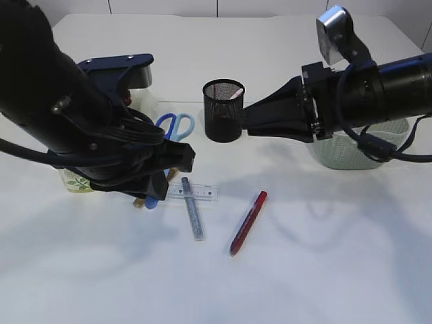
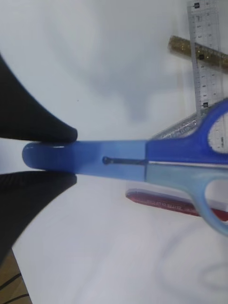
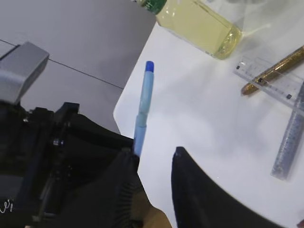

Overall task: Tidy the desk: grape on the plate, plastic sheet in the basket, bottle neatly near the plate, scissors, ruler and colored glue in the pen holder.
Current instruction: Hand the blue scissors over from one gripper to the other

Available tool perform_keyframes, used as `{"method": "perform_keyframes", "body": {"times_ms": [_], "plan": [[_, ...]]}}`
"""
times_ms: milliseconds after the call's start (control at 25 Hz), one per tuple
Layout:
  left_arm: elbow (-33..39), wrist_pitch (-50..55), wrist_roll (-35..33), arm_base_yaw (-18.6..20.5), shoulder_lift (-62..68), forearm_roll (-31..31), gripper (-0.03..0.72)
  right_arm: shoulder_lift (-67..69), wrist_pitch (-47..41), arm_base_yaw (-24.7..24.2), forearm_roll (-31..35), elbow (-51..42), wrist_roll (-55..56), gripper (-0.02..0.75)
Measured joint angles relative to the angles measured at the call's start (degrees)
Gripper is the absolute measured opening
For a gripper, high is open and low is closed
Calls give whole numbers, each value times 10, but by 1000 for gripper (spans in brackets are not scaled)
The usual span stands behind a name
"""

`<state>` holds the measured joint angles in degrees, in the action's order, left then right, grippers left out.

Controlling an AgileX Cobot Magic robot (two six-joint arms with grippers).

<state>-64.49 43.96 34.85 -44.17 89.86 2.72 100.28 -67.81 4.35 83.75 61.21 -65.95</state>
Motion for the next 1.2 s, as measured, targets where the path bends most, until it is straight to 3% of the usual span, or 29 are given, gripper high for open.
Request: {"method": "perform_keyframes", "body": {"times_ms": [480, 680, 1000, 1200], "plan": [[0, -38, 0, 0, 0, -21, 123, -2, 3, 0, 36, -2, 27, 245], [0, -42, 0, 0, 0, -31, 123, -2, 4, 0, 36, -2, 29, 339], [0, -61, 0, 0, 0, -52, 125, -2, 4, 0, 36, -2, 30, 384], [-2, -64, 0, 0, 0, -57, 125, -2, 4, 2, 47, -2, 23, 473]]}}
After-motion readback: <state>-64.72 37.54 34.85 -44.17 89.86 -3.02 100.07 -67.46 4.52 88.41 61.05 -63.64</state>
